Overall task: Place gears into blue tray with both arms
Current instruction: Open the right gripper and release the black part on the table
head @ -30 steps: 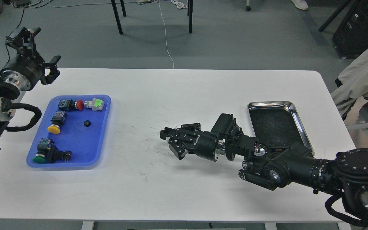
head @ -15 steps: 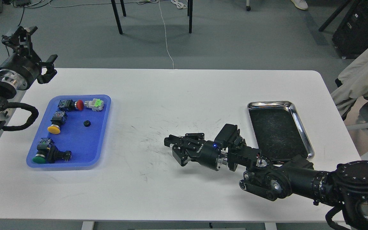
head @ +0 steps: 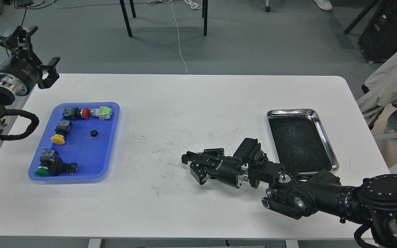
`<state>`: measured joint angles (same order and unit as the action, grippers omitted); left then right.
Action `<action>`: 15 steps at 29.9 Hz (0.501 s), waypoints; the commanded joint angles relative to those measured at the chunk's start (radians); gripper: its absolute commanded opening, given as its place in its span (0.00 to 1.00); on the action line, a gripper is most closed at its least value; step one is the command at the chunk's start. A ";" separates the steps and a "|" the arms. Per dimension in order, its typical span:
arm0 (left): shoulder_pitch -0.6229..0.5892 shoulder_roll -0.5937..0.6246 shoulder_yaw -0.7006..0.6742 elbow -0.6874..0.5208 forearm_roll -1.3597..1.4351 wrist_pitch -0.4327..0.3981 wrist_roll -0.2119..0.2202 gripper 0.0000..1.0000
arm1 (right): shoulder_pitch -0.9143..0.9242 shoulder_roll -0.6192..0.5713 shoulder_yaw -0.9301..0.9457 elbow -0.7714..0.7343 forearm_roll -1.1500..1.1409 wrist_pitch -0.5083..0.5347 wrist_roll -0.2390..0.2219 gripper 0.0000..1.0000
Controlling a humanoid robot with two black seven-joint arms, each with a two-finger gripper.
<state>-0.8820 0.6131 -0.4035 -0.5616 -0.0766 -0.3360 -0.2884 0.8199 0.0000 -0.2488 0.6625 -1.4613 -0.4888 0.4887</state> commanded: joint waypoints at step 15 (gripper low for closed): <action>0.000 0.001 0.000 0.000 0.000 0.000 -0.003 0.99 | 0.004 0.000 -0.006 0.005 -0.004 0.000 0.000 0.53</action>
<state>-0.8820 0.6122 -0.4035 -0.5616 -0.0767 -0.3359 -0.2913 0.8222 0.0000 -0.2554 0.6672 -1.4683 -0.4888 0.4887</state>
